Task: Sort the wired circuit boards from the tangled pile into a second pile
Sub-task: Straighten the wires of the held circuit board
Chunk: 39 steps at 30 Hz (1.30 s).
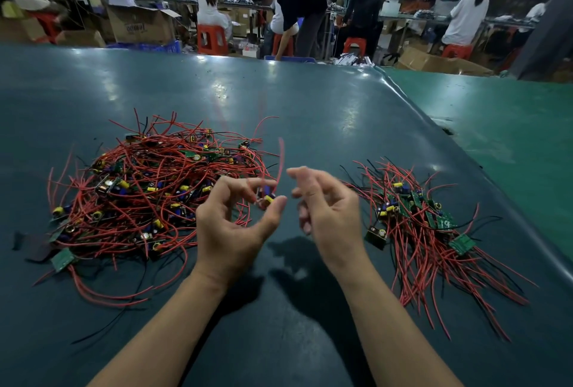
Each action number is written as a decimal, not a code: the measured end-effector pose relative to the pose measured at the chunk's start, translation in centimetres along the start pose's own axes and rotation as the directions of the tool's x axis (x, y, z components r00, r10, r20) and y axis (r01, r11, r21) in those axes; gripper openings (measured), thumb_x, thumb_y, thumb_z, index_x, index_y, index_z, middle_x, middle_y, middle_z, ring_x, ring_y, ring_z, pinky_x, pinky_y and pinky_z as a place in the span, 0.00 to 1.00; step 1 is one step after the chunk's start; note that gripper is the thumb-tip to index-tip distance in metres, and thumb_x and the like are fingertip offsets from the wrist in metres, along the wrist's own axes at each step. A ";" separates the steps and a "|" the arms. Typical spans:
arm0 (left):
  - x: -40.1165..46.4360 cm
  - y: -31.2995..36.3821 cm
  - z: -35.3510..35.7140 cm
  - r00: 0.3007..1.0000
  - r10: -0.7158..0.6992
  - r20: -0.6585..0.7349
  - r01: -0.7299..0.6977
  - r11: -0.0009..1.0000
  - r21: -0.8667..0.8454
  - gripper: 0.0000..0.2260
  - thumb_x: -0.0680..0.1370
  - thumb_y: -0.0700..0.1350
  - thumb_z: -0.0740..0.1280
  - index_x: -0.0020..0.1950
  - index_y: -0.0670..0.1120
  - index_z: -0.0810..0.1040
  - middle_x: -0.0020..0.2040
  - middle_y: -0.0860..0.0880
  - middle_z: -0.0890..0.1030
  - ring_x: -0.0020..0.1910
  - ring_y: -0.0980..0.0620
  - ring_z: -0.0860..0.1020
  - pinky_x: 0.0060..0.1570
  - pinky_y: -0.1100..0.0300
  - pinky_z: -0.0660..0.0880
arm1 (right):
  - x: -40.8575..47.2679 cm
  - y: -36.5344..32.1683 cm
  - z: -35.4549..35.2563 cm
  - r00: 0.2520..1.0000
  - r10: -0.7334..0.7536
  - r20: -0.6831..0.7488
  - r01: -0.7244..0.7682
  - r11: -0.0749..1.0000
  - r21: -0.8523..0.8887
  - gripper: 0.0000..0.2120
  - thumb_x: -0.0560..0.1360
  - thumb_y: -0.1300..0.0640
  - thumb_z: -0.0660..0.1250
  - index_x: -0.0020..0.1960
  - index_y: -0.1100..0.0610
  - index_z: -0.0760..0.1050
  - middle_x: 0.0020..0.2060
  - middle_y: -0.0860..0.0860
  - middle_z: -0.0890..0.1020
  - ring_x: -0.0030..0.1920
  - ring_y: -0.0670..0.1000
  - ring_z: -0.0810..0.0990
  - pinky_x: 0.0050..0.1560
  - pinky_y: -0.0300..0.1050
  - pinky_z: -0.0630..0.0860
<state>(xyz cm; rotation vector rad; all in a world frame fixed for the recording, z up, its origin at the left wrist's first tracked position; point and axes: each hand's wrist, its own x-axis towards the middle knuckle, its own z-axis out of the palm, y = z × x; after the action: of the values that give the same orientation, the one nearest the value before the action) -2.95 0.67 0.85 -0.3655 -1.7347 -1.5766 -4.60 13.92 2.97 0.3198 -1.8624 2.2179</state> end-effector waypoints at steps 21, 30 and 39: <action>0.1 -0.2 0.0 0.986 0.085 0.147 -0.131 0.932 0.339 0.12 0.72 0.49 0.75 0.49 0.43 0.80 0.40 0.54 0.79 0.36 0.57 0.77 0.39 0.57 0.76 | 0.3 0.1 -0.1 0.993 -0.093 -0.074 0.089 0.994 -0.055 0.05 0.75 0.64 0.71 0.45 0.56 0.85 0.31 0.42 0.77 0.30 0.40 0.74 0.33 0.31 0.68; -0.1 0.1 0.3 0.982 0.070 0.173 -0.128 0.929 0.348 0.13 0.70 0.51 0.77 0.47 0.44 0.80 0.38 0.52 0.80 0.35 0.54 0.77 0.40 0.50 0.77 | 1.7 0.5 -1.7 0.908 -0.237 -0.346 0.179 0.965 -0.191 0.05 0.75 0.60 0.72 0.45 0.60 0.86 0.29 0.40 0.74 0.32 0.42 0.71 0.36 0.41 0.68; -0.2 0.0 0.3 0.967 0.125 0.223 -0.201 0.910 0.363 0.11 0.70 0.49 0.77 0.45 0.45 0.80 0.35 0.53 0.78 0.34 0.52 0.76 0.38 0.49 0.76 | 2.8 0.5 -3.2 0.804 -0.256 -0.537 0.197 0.966 -0.166 0.11 0.72 0.52 0.72 0.32 0.43 0.82 0.30 0.46 0.71 0.33 0.51 0.68 0.37 0.50 0.66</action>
<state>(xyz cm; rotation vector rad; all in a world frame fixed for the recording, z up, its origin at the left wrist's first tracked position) -2.91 0.98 0.70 -0.4670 -2.0546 -1.0771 -7.49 17.12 2.87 -0.1165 -1.5139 1.7876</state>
